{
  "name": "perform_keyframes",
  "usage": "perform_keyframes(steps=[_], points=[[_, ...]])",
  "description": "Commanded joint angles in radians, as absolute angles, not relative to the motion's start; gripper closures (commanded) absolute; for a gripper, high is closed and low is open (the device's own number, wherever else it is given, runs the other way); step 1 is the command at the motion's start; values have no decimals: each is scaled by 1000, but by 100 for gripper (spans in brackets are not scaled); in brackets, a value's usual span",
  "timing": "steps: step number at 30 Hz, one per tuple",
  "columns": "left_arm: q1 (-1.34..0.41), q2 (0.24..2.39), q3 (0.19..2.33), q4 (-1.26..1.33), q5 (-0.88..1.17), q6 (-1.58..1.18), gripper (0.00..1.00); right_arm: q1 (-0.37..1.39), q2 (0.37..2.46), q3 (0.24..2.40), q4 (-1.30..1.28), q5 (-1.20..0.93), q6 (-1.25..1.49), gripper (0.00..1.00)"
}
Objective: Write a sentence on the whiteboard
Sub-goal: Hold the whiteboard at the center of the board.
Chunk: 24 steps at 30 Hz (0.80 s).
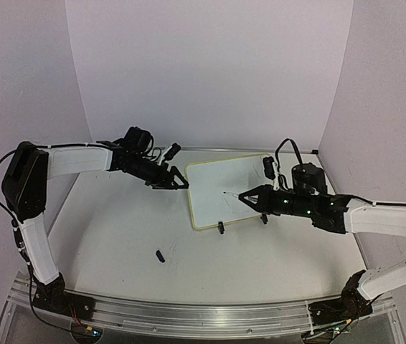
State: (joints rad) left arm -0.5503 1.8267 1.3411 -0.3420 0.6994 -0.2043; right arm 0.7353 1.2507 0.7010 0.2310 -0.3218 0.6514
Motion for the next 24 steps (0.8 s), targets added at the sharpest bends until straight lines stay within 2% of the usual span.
perform_keyframes(steps=[1,9,13,16,24], points=[[-546,1886,1460,-338,744,-140,37,728,1315,764,368,-358,654,100],[-546,1923,1465,-299,737,-143,47,723,1431,832,429,-412,656,100],[-546,1950,1485,-298,755,-143,63,723,1467,851,444,-418,653,100],[-546,1957,1482,-290,756,-142,69,723,1494,868,452,-425,652,100],[-546,1979,1481,-268,780,-151,76,723,1543,917,453,-436,637,100]])
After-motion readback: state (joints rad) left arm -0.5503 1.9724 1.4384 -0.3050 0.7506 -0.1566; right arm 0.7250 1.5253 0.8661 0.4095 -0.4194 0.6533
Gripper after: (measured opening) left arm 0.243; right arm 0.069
